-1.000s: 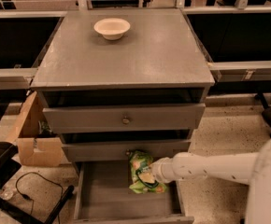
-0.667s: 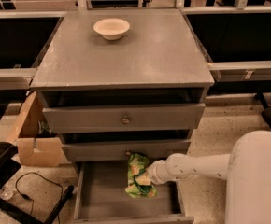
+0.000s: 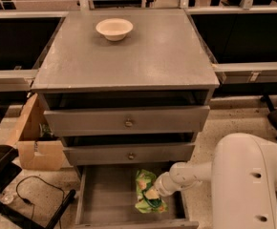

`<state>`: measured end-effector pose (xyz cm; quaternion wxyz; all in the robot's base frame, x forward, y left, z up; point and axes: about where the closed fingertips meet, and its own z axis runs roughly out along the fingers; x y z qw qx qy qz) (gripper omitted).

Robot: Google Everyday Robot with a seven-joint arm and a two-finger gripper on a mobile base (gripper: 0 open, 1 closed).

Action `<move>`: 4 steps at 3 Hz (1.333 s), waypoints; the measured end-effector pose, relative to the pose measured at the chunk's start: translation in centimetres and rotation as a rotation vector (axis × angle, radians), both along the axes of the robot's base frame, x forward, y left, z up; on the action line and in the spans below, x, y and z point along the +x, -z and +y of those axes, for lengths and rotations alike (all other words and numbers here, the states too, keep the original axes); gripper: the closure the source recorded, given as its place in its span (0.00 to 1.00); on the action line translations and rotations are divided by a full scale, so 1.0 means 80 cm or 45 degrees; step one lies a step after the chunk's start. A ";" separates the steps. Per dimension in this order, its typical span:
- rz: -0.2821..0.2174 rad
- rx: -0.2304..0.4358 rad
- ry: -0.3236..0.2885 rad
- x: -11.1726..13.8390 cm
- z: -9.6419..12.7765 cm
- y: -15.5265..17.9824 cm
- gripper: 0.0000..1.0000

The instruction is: Place green rice chip bag into bottom drawer

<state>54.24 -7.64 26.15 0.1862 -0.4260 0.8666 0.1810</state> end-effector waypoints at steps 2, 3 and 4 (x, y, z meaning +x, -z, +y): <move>0.007 -0.008 0.000 -0.002 -0.004 0.004 0.50; 0.007 -0.008 0.000 -0.002 -0.004 0.004 0.27; 0.007 -0.008 0.000 -0.002 -0.004 0.004 0.04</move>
Offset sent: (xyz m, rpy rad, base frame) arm -0.0018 -0.0030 -0.0033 -0.0061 0.0051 0.0000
